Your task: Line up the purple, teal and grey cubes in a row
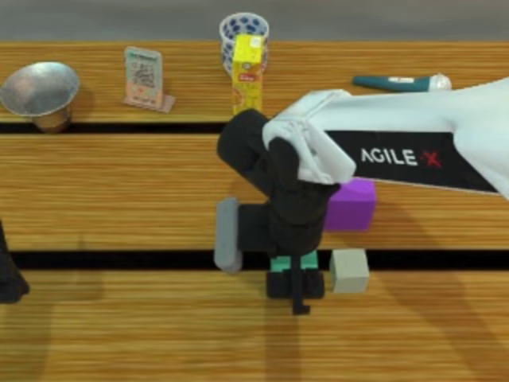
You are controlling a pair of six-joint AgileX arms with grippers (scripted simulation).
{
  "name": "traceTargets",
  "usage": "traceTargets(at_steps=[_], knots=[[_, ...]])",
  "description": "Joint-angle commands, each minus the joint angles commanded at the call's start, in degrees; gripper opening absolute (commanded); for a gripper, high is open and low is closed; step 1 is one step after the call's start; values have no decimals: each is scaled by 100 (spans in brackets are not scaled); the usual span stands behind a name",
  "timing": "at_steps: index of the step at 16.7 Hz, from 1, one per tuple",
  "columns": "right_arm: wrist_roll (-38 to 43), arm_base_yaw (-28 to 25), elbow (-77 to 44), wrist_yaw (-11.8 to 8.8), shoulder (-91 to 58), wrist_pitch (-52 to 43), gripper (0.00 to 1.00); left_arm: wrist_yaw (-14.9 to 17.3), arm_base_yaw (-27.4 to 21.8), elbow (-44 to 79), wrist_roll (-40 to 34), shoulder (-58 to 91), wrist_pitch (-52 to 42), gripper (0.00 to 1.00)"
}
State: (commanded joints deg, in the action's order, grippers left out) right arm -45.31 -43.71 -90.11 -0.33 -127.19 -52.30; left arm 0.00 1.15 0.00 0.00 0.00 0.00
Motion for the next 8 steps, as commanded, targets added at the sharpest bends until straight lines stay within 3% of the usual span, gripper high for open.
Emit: traceTargets(at_steps=[6, 8], knots=[[0, 0, 0, 0, 0, 0, 98, 0, 0, 0, 0, 0, 0, 100], [0, 0, 0, 0, 0, 0, 100, 0, 0, 0, 0, 0, 0, 100]])
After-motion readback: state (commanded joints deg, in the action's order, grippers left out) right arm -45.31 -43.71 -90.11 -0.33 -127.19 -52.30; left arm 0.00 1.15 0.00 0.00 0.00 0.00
